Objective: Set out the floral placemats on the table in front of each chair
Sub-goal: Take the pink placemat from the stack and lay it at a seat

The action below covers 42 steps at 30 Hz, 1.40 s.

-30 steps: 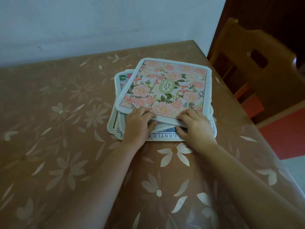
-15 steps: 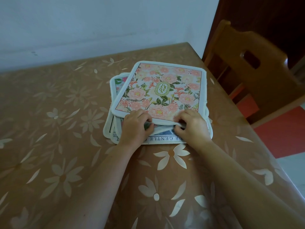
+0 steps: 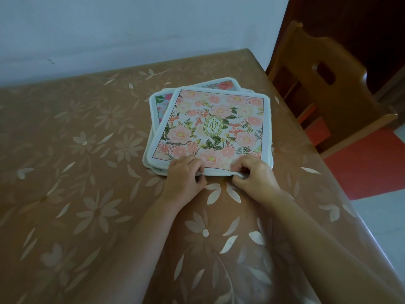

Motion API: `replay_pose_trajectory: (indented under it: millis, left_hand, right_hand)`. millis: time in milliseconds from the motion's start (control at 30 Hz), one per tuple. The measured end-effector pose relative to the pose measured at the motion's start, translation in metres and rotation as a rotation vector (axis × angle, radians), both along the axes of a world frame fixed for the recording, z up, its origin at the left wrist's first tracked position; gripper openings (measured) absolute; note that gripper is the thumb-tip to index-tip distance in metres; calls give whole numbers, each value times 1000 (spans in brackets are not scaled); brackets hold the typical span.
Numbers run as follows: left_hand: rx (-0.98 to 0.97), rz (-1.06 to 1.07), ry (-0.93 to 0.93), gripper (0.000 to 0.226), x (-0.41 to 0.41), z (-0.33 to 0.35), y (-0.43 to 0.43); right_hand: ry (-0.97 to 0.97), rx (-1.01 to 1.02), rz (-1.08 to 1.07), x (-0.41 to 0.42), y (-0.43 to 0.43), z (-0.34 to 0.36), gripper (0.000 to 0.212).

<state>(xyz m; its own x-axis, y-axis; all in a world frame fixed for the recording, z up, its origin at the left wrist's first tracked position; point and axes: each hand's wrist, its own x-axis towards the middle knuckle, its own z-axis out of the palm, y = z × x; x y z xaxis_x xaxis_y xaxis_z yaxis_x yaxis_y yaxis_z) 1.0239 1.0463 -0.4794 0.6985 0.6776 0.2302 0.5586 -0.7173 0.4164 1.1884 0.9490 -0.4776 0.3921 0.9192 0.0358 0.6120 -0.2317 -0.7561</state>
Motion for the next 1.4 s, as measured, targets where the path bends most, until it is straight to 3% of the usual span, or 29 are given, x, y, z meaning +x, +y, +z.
replay_pose_trajectory:
  millis: [333, 533, 867, 1400]
  left_hand:
    - [-219, 118, -62, 17, -54, 4, -73]
    - [-310, 182, -85, 17, -91, 0, -128]
    - [-416, 285, -44, 15, -138, 3, -185]
    - [-514, 154, 96, 8, -265, 13, -239]
  right_hand:
    - [118, -115, 156, -36, -63, 9, 39]
    - [69, -178, 258, -64, -101, 6, 12]
    - [52, -276, 238, -111, -145, 8, 10]
    - [62, -361, 174, -245, -210, 13, 14]
